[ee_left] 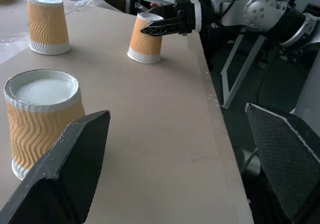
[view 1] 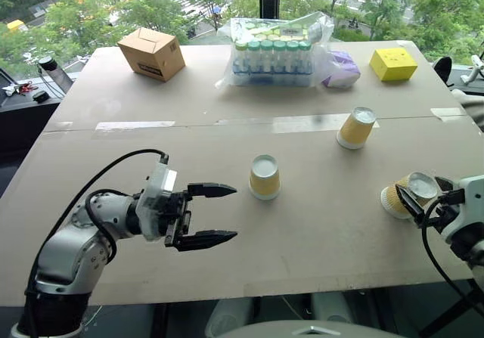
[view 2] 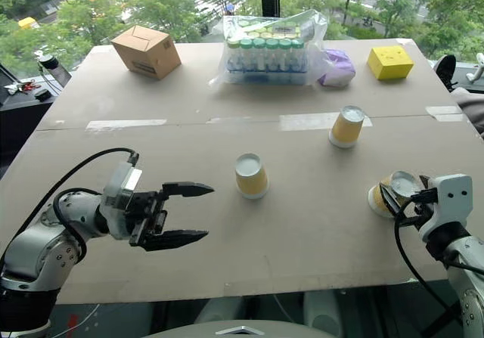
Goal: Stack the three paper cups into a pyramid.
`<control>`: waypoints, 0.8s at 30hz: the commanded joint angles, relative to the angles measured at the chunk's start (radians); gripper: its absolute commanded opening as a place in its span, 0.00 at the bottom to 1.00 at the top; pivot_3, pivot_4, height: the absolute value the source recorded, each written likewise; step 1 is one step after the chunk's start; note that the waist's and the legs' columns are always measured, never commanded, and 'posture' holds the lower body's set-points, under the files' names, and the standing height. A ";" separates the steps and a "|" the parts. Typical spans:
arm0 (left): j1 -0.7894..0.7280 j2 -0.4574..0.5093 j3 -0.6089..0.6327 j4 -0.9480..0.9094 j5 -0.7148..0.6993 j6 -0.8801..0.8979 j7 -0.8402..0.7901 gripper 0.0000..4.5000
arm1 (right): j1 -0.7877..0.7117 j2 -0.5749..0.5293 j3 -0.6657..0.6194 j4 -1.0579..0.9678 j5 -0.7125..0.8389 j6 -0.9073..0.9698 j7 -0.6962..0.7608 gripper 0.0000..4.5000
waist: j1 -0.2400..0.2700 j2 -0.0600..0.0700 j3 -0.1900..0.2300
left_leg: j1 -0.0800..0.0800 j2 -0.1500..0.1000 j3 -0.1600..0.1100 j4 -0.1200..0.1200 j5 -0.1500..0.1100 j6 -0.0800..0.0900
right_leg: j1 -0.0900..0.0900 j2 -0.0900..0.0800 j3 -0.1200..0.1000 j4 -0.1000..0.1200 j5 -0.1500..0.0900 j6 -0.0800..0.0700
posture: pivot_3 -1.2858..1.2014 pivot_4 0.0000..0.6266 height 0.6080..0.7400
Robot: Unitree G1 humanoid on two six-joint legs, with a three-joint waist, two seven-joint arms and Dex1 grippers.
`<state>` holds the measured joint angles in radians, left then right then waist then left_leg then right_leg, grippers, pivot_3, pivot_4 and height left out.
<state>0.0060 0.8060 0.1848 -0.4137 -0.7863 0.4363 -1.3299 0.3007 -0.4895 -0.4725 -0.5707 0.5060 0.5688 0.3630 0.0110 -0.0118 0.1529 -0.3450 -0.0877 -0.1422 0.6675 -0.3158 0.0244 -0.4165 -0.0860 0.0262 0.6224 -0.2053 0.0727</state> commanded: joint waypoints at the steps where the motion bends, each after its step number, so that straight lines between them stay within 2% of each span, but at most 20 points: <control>1: -0.003 0.028 0.049 -0.058 -0.065 0.034 0.011 0.99 | -0.003 -0.007 -0.039 -0.014 0.043 0.019 0.009 1.00 | 0.003 0.000 0.000 | 0.000 0.000 0.000 0.000 0.000 0.000 | 0.000 0.000 0.000 0.000 0.000 0.000 | 0.52 0.24 1.00; 3: -0.010 0.027 0.057 -0.079 -0.084 0.051 0.038 0.99 | -0.007 -0.011 -0.041 0.005 0.050 0.017 0.022 1.00 | 0.003 0.000 0.000 | 0.000 0.000 0.000 0.000 0.000 0.000 | 0.000 0.000 -0.001 0.000 0.000 0.000 | 0.52 0.24 1.00; 4: -0.012 0.022 0.060 -0.091 -0.097 0.061 0.056 1.00 | -0.006 -0.014 -0.040 0.012 0.054 0.012 0.033 0.87 | 0.002 0.000 0.000 | 0.000 0.000 0.000 0.000 0.000 0.000 | 0.000 0.000 -0.001 0.000 0.000 0.000 | 0.52 0.24 1.00; 5: -0.015 0.016 0.062 -0.100 -0.107 0.069 0.074 1.00 | -0.006 -0.017 -0.040 0.019 0.054 0.008 0.039 0.81 | 0.001 0.000 0.000 | 0.000 0.000 0.000 0.000 0.000 0.000 | 0.000 0.000 0.000 0.000 0.000 0.000 | 0.52 0.24 1.00; 8: -0.021 0.002 0.067 -0.125 -0.133 0.086 0.126 1.00 | -0.009 -0.029 -0.034 0.028 0.049 -0.011 0.060 0.50 | 0.001 0.000 0.000 | 0.000 0.000 0.000 0.000 0.000 0.000 | 0.000 0.000 0.000 0.000 0.000 0.000 | 0.52 0.24 1.00; 9: -0.020 -0.004 0.069 -0.134 -0.138 0.088 0.144 1.00 | -0.008 -0.035 -0.027 0.024 0.045 -0.027 0.077 0.47 | 0.001 0.000 0.000 | 0.000 0.000 0.000 0.000 0.000 0.000 | 0.000 0.000 0.000 0.000 0.000 0.000 | 0.52 0.24 1.00; 13: -0.002 -0.025 0.093 -0.135 -0.190 0.130 0.230 1.00 | -0.014 -0.086 0.040 -0.022 0.033 -0.058 0.163 0.47 | 0.000 0.000 0.000 | 0.000 0.000 0.000 0.000 0.000 0.000 | 0.000 0.000 0.000 0.000 0.000 0.000 | 0.52 0.24 1.00; 17: 0.036 -0.041 0.128 -0.116 -0.148 0.100 0.278 1.00 | -0.089 -0.134 0.154 -0.072 0.063 -0.036 0.232 0.47 | -0.012 0.000 0.000 | 0.000 0.001 0.000 0.000 0.000 0.000 | 0.000 0.001 0.000 0.000 0.000 0.000 | 0.52 0.24 1.00; 20: 0.077 -0.071 0.170 -0.124 -0.132 0.068 0.319 1.00 | -0.219 -0.142 0.287 -0.049 0.057 -0.022 0.271 0.47 | -0.019 -0.001 0.001 | 0.000 0.001 0.001 0.000 0.000 0.000 | 0.000 0.001 0.000 0.000 0.000 0.000 | 0.52 0.24 1.00; 24: 0.149 -0.053 0.229 -0.152 -0.150 0.078 0.318 1.00 | -0.423 -0.143 0.434 0.093 0.007 -0.048 0.357 0.47 | -0.024 -0.001 0.002 | 0.000 0.001 0.001 0.000 0.000 0.000 | 0.000 0.001 0.001 0.000 0.000 0.000 | 0.52 0.24 1.00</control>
<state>0.1436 0.7395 0.3632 -0.5256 -0.9158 0.5206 -1.0173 -0.0833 -0.6242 -0.0686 -0.5138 0.5317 0.5445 0.6793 -0.0133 -0.0133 0.1544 -0.3448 -0.0867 -0.1411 0.6678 -0.3158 0.0242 -0.4167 -0.0853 0.0261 0.6220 -0.2052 0.0727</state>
